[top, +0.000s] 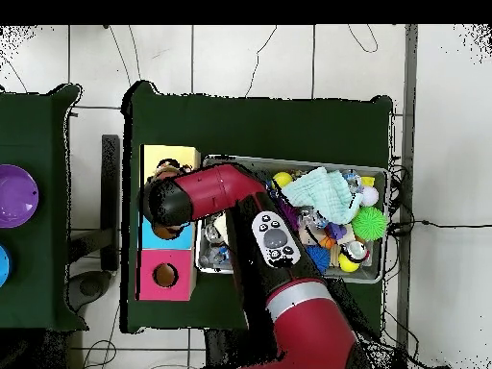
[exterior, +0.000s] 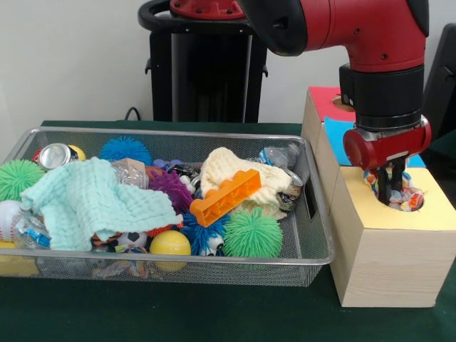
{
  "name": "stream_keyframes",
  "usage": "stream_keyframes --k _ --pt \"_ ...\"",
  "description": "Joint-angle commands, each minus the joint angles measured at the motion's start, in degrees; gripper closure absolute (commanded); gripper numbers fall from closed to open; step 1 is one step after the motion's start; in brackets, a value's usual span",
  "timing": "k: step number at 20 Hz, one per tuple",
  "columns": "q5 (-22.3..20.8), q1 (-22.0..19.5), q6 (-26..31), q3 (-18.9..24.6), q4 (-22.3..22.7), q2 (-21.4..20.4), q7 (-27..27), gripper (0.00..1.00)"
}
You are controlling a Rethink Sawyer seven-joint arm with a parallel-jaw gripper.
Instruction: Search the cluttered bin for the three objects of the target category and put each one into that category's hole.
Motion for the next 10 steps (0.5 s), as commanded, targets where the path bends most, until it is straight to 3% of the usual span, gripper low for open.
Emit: stream_keyframes --k 1,10 --pt "-3.1 -1.2 0.5 -3.6 0.1 4.2 2.7 1.00" --pt "-3.6 -1.5 -0.4 -3.5 0.9 3.9 2.6 1.00"
